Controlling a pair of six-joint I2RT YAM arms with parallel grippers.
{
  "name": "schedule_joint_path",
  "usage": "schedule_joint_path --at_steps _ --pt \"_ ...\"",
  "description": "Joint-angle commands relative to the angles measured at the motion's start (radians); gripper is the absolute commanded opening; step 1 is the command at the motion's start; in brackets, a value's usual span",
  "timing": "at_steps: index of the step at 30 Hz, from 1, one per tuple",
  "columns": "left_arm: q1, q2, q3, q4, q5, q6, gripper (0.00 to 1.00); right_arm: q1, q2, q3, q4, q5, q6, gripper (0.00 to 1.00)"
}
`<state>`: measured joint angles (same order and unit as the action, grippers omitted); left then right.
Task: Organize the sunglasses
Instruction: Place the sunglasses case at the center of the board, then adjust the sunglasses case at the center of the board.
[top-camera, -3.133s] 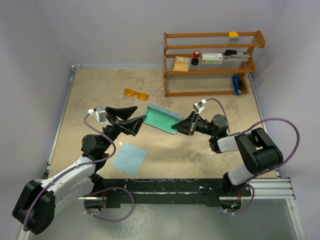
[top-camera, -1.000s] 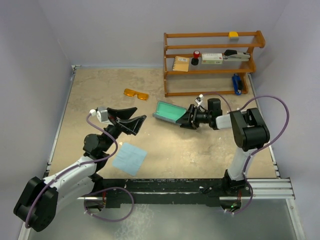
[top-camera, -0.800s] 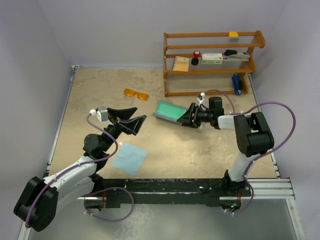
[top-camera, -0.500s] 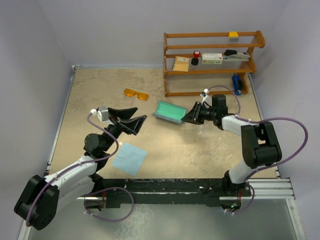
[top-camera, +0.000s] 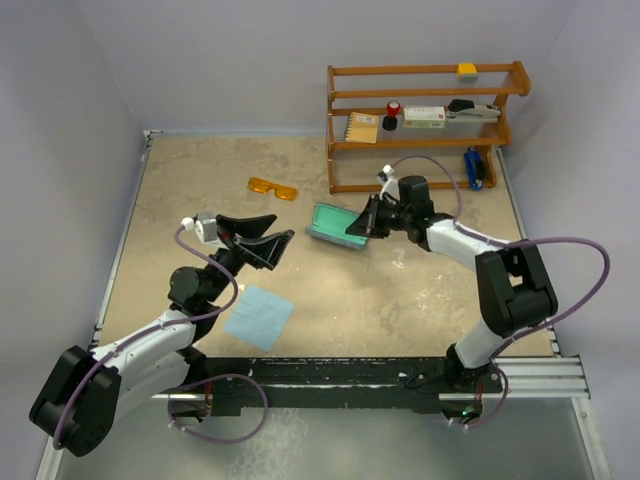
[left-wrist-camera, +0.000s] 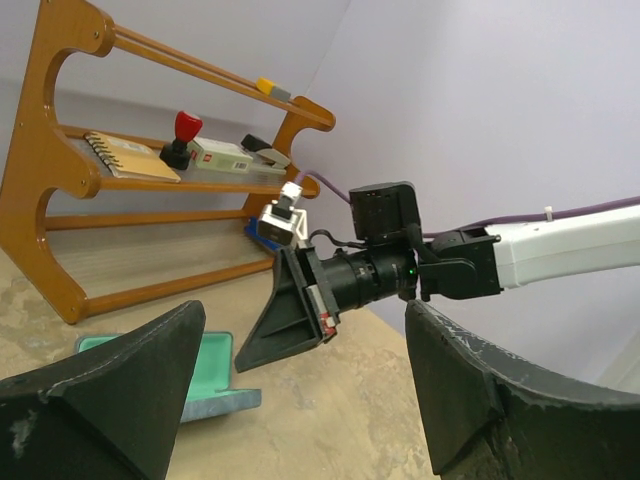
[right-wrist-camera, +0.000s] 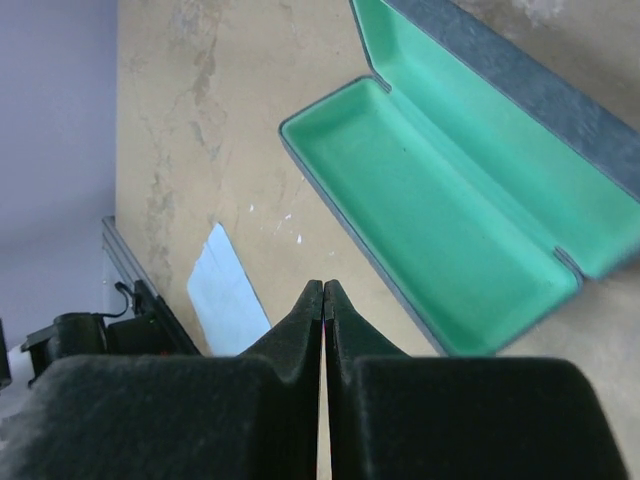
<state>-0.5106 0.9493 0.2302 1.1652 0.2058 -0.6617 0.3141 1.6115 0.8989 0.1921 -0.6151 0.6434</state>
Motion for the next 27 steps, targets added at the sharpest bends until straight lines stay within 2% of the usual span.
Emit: schedule_joint_path --at_steps 1,14,27 --pt "0.007 -0.014 -0.003 0.033 -0.002 -0.002 0.78 0.064 0.061 0.117 -0.036 0.107 -0.044 0.0" --pt "0.01 -0.029 -0.007 0.006 -0.003 0.006 0.78 0.113 0.243 0.266 -0.073 0.192 -0.082 0.0" --pt "0.012 -0.015 0.003 0.004 0.005 0.007 0.77 0.178 0.224 0.155 -0.04 0.222 -0.088 0.0"
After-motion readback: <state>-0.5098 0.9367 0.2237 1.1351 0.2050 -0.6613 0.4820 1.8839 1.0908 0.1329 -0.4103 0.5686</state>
